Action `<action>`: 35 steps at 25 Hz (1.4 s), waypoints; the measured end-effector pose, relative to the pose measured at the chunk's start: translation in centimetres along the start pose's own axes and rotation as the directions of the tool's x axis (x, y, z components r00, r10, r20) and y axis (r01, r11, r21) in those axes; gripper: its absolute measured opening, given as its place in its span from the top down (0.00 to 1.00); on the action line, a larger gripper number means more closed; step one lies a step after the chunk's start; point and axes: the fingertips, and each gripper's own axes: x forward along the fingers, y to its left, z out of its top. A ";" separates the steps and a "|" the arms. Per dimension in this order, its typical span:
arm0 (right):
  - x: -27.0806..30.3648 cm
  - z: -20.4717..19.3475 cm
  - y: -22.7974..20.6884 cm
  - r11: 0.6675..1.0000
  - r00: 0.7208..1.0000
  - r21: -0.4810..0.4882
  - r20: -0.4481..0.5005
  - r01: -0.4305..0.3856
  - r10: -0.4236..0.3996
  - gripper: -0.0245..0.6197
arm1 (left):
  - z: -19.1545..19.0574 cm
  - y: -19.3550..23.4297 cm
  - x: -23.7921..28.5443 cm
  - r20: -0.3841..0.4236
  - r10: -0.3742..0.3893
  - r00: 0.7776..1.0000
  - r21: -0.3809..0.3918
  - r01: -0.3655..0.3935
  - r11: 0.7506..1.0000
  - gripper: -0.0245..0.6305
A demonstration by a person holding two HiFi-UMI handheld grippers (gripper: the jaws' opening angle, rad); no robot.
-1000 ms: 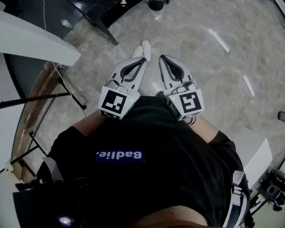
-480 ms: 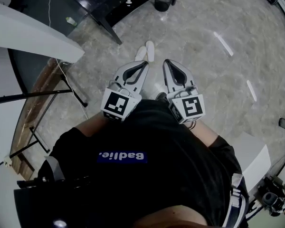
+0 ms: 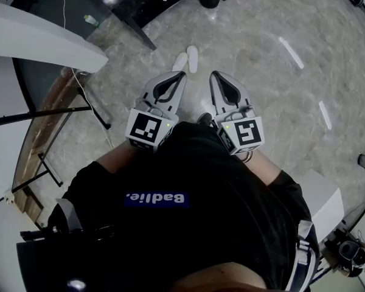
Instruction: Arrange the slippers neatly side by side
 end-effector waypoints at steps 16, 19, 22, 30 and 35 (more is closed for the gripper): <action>-0.9 0.1 -5.5 0.999 0.998 0.020 -0.051 -0.040 0.041 0.96 | 1.2 -1.4 4.7 -0.017 0.045 0.999 0.013 -0.045 0.999 0.96; -1.3 0.0 -6.1 0.999 0.997 0.023 -0.067 -0.036 0.038 0.96 | 0.8 -1.5 5.2 -0.032 0.052 0.998 0.006 -0.052 0.999 0.96; -1.8 0.0 -6.5 0.999 0.996 0.023 -0.079 -0.032 0.034 0.96 | 0.6 -1.7 5.5 -0.039 0.055 0.998 0.000 -0.055 0.999 0.96; 2.3 -1.3 -7.2 0.999 0.994 0.036 -0.105 -0.008 0.012 0.96 | -1.5 2.4 7.3 -0.063 0.051 0.997 -0.026 -0.053 0.998 0.96; 7.5 -2.6 -7.0 0.999 0.992 0.049 -0.125 0.013 -0.006 0.96 | -3.5 8.0 8.8 -0.081 0.046 0.996 -0.044 -0.050 0.998 0.96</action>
